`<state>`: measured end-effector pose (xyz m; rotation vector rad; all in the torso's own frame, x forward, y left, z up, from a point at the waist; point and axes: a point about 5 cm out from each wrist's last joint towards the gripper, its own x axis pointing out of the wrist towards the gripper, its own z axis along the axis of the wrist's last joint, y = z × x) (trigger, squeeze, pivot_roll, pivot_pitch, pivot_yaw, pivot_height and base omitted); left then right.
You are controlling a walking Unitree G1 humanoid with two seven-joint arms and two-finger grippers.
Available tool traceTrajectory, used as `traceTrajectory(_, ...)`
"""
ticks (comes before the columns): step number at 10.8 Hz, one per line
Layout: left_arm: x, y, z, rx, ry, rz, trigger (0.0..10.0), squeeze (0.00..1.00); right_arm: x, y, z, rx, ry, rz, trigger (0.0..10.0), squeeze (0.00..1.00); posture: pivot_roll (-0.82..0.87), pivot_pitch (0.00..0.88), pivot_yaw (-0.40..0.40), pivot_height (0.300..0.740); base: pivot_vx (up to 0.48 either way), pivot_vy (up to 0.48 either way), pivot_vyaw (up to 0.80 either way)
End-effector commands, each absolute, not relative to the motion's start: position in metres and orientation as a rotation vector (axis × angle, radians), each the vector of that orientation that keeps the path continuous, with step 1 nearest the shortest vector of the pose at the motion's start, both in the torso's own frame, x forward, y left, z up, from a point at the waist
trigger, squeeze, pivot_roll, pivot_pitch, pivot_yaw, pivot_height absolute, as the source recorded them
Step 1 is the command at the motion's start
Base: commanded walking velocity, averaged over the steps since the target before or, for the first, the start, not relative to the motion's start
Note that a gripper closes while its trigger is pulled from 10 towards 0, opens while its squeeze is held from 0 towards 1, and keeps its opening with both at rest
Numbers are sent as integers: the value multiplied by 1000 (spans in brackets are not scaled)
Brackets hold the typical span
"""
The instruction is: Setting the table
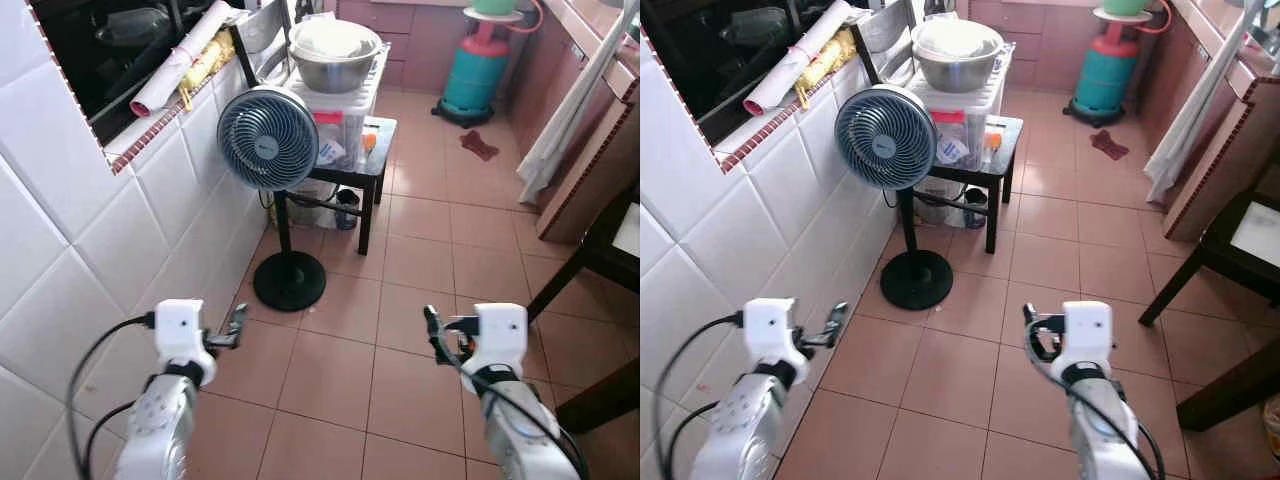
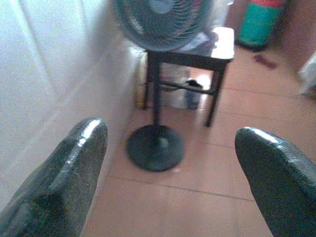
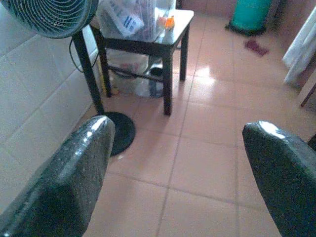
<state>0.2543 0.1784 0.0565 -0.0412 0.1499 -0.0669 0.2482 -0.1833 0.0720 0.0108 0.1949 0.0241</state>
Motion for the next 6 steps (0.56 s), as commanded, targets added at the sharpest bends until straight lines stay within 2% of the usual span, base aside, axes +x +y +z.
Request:
traceTrajectory(1,253,179,54,-28,156,-57,10000,0,248,-182,76,35,176,41,10000,0,-55,50,33,740,0,0,0)
traceTrajectory(6,251,171,58,-60,134,-85,10000,0,249,-186,79,100,146,-16,10000,0,-46,89,60,740,0,0,0)
